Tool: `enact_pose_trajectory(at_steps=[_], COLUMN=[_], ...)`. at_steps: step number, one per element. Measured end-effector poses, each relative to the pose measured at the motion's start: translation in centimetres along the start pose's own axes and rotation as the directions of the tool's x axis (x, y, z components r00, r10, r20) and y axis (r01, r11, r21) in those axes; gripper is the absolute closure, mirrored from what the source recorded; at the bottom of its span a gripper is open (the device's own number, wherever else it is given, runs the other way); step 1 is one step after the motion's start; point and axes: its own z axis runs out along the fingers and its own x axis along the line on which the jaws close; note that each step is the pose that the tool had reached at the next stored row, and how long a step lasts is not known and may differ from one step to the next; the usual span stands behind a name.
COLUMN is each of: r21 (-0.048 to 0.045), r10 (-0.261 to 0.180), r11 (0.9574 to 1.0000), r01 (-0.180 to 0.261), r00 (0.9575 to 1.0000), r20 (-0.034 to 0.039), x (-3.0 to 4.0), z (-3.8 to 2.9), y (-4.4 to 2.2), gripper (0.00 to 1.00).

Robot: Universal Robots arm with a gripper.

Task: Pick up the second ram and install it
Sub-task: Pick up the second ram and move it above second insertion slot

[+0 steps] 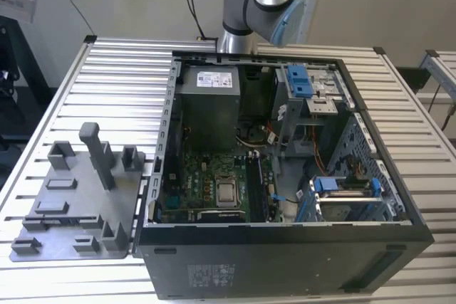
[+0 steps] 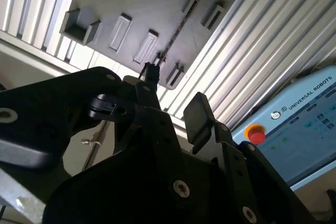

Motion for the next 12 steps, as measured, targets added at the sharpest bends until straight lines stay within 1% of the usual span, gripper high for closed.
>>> enact_pose_trajectory(at_steps=[4,12], r21=[0.0000,0.0001], r10=[0.000,0.000], r11=[1.0000,1.0000], r01=[0.000,0.000], r00=[1.0000,1.0000], r20=[-0.0040,-0.0044], x=[0.01,0.04], z=[0.41,1.30], y=[0.00,0.00], gripper=[0.52,0.52])
